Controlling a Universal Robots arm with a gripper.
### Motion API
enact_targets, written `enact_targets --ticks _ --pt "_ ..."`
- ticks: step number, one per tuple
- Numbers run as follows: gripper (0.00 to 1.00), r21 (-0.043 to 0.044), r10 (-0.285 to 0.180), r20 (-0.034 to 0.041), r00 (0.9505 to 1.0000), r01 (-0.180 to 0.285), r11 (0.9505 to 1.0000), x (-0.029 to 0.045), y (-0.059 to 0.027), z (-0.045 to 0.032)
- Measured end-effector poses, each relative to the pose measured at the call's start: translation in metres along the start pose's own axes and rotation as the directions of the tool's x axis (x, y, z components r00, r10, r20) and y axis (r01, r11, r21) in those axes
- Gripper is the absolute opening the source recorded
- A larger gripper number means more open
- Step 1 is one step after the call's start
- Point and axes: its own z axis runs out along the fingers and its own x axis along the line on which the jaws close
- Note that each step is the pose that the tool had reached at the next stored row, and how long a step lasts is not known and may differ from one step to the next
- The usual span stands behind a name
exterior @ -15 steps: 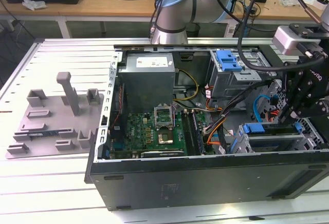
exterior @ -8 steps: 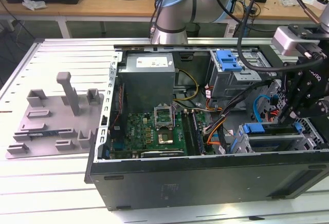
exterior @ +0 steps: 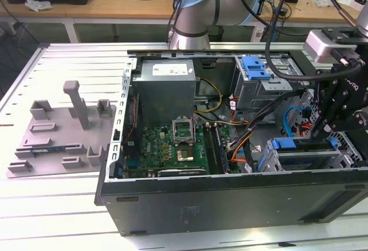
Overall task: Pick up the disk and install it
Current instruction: 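Insert the first disk wire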
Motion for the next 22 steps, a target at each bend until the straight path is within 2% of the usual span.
enact_targets --ticks 12,22 --pt "0.17 0.0014 -0.025 -0.0006 0.9997 0.025 0.9997 -0.0001 0.0 0.0001" --pt "0.17 0.0014 -0.026 -0.0007 0.9997 0.026 0.9997 0.0005 0.0 0.0012"
